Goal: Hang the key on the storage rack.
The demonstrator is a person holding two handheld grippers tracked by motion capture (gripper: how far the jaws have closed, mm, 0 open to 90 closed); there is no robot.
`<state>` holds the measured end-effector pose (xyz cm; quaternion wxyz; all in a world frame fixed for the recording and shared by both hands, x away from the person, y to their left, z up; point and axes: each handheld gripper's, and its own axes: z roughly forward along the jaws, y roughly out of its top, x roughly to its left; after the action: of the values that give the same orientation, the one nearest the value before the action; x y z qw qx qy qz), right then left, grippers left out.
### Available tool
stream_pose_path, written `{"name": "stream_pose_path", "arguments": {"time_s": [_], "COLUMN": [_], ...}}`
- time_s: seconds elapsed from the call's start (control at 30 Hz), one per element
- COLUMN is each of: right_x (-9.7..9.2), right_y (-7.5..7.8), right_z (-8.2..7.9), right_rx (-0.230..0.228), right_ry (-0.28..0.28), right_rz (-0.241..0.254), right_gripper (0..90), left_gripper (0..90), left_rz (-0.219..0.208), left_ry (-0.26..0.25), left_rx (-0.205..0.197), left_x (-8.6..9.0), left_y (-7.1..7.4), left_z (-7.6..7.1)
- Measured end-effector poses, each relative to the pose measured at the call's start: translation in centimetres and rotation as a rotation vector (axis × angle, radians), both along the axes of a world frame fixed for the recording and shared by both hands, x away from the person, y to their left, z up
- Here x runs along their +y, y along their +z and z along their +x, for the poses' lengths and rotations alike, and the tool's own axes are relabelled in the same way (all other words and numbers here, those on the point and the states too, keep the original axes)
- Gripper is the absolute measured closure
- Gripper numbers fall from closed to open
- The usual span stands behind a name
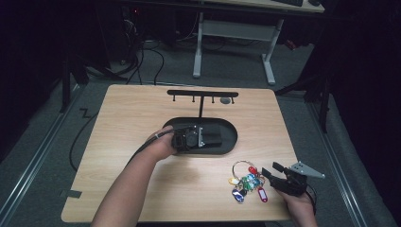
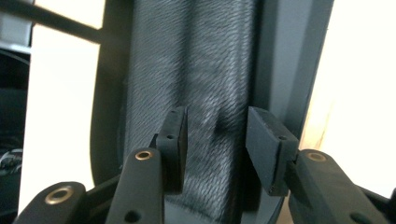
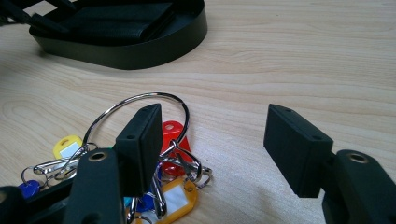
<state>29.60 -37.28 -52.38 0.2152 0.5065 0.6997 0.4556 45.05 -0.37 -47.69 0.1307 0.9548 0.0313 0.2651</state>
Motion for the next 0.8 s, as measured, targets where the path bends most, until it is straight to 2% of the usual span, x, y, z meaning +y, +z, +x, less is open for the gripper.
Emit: {"name": "stream_pose_path", "arguments": {"time_s": [0.17,0.27,0.4,0.5,0.53,0.63,0.8], "right_x": [0.2,0.1,0.1,0.2,0.2,0.4,0.6], "right_y": [0.1,0.1,0.2,0.1,0.1,0.0,-0.1], "right_z": [-0.1,-0.1,-0.1,-0.1,0.0,0.1,0.2], "right_rx": [-0.005,-0.002,-0.009,-0.003,-0.004,0.004,0.009], "right_ry": [0.005,0.001,0.0,-0.003,0.0,0.003,0.006], "right_rz": [-0.005,-0.007,-0.011,-0.013,-0.019,-0.027,-0.04], "right_gripper": [37.7,37.7,37.7,37.7,37.7,37.7,37.7], "left_gripper": [57.8,57.8,57.2,56.6,56.1,53.4,51.3], "left_rz": [-0.078,-0.172,-0.265,-0.349,-0.363,-0.442,-0.545], "left_ry": [0.053,0.097,0.155,0.207,0.216,0.248,0.285], "left_rx": [0.014,0.052,0.104,0.143,0.147,0.177,0.203], "left_x": [1.3,2.3,4.1,5.7,6.1,7.6,10.0], "left_y": [1.0,1.5,1.8,1.6,1.5,0.8,-0.6], "left_z": [-0.9,-1.6,-2.5,-3.4,-3.6,-5.0,-7.7]}}
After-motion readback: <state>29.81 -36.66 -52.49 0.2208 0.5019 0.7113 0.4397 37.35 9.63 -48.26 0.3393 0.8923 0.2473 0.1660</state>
